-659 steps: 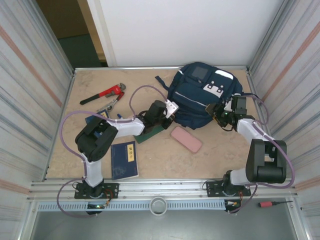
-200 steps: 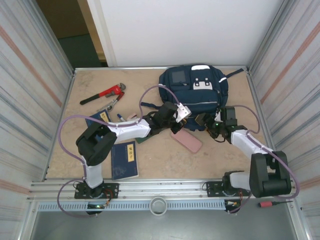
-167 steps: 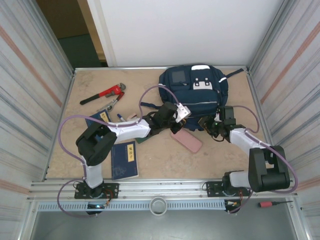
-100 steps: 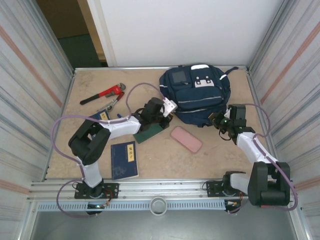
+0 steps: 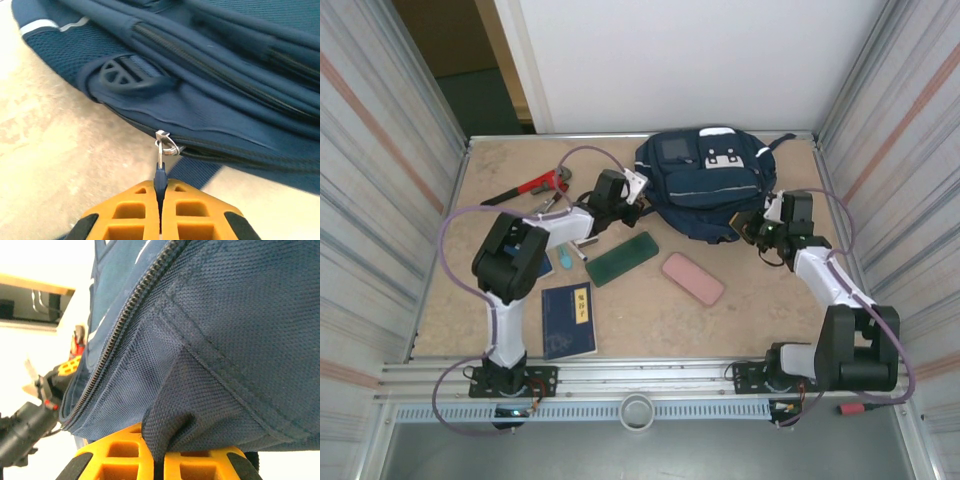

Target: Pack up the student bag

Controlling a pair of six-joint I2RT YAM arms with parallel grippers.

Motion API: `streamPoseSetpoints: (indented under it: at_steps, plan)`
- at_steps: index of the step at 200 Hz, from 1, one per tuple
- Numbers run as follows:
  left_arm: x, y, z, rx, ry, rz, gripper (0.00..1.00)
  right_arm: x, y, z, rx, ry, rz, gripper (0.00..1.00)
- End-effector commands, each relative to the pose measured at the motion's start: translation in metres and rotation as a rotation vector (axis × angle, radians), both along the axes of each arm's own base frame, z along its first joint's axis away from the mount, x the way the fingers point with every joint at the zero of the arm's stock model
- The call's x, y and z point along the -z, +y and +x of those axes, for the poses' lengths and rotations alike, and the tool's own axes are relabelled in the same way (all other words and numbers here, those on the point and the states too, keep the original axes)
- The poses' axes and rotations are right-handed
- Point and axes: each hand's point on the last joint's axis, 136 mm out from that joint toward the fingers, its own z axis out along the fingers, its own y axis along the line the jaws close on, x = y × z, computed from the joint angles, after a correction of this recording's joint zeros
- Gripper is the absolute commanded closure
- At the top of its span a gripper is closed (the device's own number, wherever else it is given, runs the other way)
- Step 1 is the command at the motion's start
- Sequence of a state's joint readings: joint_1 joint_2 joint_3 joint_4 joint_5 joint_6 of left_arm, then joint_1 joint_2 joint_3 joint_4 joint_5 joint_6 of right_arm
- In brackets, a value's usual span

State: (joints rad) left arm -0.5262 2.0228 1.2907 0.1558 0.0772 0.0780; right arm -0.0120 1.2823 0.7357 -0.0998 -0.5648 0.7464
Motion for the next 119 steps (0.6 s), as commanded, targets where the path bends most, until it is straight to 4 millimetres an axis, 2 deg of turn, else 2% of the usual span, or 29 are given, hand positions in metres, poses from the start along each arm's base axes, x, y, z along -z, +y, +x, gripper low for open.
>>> streamPoseSetpoints:
  at_steps: [1, 7, 18, 31, 39, 65, 83, 97, 108, 119]
  plan:
    - [-0.004, 0.026, 0.031, -0.143, -0.023, 0.031, 1.00, -0.012, 0.017, 0.004, -0.113, -0.046, -0.004, 1.00]
    - [-0.004, 0.027, 0.032, -0.146, -0.030, 0.034, 1.00, -0.010, 0.018, 0.004, -0.118, -0.040, -0.005, 1.00]
    - [-0.010, 0.027, 0.031, -0.145, -0.043, 0.030, 0.94, -0.006, 0.019, 0.004, -0.117, -0.027, -0.005, 1.00]
    - [-0.022, 0.028, 0.022, -0.127, -0.057, 0.009, 0.80, -0.001, 0.020, 0.005, -0.116, -0.012, -0.010, 1.00]
    - [-0.028, 0.031, 0.013, -0.123, -0.059, -0.006, 0.70, 0.003, 0.022, 0.005, -0.116, -0.002, -0.018, 1.00]
    - [-0.064, 0.041, -0.026, -0.099, -0.089, -0.102, 0.52, 0.022, 0.032, 0.001, -0.123, 0.043, -0.050, 1.00]
    - [-0.085, 0.028, -0.053, -0.009, -0.111, -0.174, 0.42, 0.042, 0.031, -0.003, -0.104, 0.091, -0.075, 1.00]
    - [-0.088, 0.009, -0.068, 0.091, -0.131, -0.147, 0.34, 0.057, 0.023, -0.007, -0.086, 0.139, -0.120, 0.91]
    - [-0.084, -0.006, -0.073, 0.153, -0.142, -0.083, 0.30, 0.065, 0.018, -0.012, -0.080, 0.166, -0.150, 0.77]
    - [-0.077, -0.018, -0.073, 0.189, -0.134, -0.017, 0.28, 0.065, 0.017, -0.016, -0.086, 0.168, -0.162, 0.65]
